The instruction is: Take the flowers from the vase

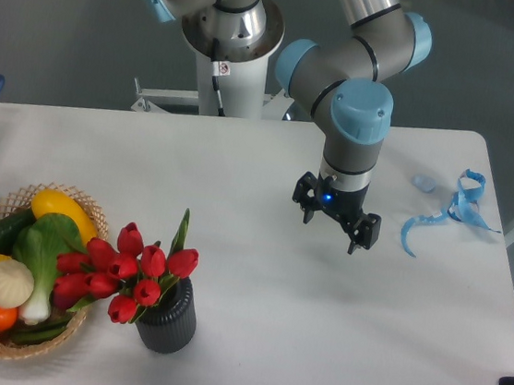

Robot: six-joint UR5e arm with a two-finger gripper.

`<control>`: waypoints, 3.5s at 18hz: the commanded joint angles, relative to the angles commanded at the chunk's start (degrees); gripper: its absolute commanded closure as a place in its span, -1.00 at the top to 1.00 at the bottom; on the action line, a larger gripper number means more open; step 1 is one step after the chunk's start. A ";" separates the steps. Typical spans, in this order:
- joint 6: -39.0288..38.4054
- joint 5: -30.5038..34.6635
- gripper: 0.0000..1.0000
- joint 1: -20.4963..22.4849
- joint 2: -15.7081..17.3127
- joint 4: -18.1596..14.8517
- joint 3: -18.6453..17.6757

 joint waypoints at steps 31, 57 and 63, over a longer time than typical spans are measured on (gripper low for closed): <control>0.00 -43.55 1.00 6.68 12.39 4.13 -11.34; 5.80 -58.89 -0.73 -9.05 10.28 6.15 -16.08; 4.40 -59.58 -1.00 -8.35 11.95 6.15 -15.47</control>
